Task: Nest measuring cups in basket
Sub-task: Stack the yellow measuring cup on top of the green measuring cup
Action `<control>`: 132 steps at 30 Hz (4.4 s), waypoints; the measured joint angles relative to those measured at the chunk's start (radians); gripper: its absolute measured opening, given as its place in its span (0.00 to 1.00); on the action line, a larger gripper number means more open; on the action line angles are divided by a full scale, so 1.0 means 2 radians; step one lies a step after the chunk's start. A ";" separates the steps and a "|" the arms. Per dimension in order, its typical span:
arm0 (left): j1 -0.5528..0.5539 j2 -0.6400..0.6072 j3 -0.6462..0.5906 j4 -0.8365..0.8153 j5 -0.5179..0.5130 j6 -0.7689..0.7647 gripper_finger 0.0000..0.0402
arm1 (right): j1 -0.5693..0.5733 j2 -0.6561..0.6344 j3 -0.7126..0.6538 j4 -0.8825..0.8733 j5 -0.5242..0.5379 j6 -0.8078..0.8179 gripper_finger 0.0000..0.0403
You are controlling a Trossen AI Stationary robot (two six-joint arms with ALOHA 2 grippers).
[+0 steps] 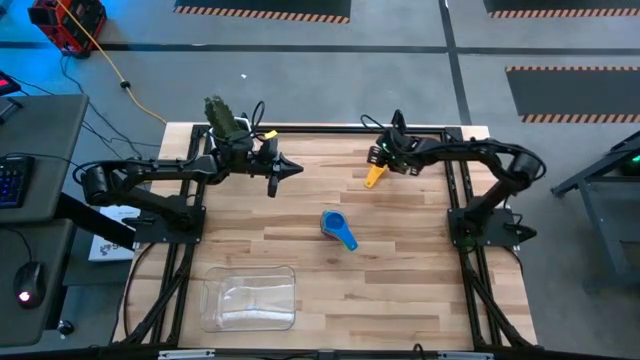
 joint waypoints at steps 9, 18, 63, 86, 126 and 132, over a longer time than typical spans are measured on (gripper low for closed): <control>0.000 0.000 0.000 0.000 0.000 0.008 0.00 | 0.000 0.028 0.003 -0.005 0.016 0.044 0.42; 0.001 0.000 0.000 -0.001 0.000 0.008 0.00 | 0.005 0.014 0.001 -0.007 0.023 0.008 0.03; 0.004 0.000 0.000 -0.030 0.004 0.044 0.00 | 0.285 0.131 0.313 -0.214 -0.108 -0.226 0.01; 0.004 0.000 0.000 -0.030 0.004 0.044 0.00 | 0.256 0.049 0.255 -0.326 -0.151 -0.265 0.50; 0.004 0.000 0.000 -0.034 0.004 0.066 0.00 | 0.351 -0.053 -0.033 0.077 -0.096 0.220 0.00; 0.004 0.000 0.000 -0.034 0.004 0.065 0.00 | 0.360 -0.053 -0.033 0.087 -0.098 0.235 0.00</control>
